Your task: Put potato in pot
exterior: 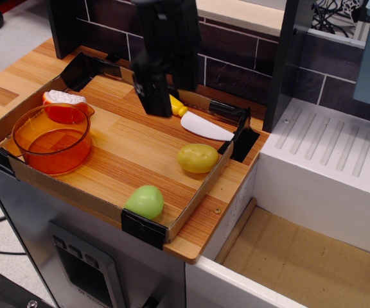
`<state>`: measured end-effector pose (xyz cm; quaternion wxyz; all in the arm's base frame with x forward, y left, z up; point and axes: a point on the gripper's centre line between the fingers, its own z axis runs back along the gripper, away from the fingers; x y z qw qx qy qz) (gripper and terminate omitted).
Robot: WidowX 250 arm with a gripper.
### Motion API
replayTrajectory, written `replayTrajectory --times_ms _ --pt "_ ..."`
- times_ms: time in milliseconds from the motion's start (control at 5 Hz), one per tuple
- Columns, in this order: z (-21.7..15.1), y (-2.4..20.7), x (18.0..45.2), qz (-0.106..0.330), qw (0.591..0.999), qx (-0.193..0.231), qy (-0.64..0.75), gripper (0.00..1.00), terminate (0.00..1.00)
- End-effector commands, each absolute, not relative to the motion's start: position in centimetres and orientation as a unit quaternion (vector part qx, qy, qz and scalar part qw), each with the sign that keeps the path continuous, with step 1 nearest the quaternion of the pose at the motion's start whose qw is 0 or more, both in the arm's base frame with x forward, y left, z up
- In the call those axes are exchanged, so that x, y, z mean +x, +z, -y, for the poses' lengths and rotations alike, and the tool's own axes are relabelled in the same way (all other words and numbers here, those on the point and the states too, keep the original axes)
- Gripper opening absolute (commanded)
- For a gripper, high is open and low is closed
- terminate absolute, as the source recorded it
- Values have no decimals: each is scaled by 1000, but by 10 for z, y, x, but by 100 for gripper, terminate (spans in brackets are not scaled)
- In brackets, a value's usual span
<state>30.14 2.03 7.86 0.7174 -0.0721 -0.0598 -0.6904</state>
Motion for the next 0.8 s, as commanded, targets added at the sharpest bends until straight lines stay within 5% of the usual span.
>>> replayTrajectory --times_ms 0,600 --pt "-20 59 289 53 730 -39 -681 100 0" --pt "2 25 290 49 755 -5 -654 100 0"
